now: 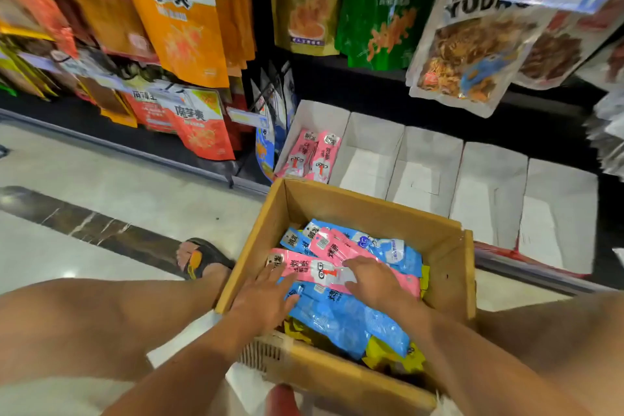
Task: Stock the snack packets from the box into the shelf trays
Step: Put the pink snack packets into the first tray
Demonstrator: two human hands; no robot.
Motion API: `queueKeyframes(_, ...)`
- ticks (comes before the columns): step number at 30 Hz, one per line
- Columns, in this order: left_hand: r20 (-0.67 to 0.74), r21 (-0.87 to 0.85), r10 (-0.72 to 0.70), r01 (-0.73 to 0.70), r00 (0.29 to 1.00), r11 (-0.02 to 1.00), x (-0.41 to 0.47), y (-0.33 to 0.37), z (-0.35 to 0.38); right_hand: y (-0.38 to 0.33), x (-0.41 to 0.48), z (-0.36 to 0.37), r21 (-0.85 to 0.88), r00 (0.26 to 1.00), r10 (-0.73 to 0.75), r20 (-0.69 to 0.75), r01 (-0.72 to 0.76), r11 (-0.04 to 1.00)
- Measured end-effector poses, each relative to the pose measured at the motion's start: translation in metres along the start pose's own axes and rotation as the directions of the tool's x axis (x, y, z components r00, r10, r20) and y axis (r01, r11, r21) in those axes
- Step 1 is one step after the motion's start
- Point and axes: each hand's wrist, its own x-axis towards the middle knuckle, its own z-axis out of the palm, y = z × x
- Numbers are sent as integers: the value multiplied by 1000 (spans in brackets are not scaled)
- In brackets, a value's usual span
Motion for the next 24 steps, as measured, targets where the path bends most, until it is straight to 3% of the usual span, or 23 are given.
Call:
queueKeyframes(5,36,-51,-62,63,997,997,-13,0,10,-15,8,16,-111,970,17,242,10,994)
queueKeyframes(13,23,-91,-48,50,999,995,-6,-6,15,-30,21,14,-233,963,96,252,-35,972)
queueKeyframes(18,13,-186,-66,67,998,980,0,-7,20,-35,30,27,-112,969,125,211,-103,988)
queueKeyframes(24,-26,-529,-167,128,986,839,9,-13,16,-32,37,34,99,966,148,211,-172,980)
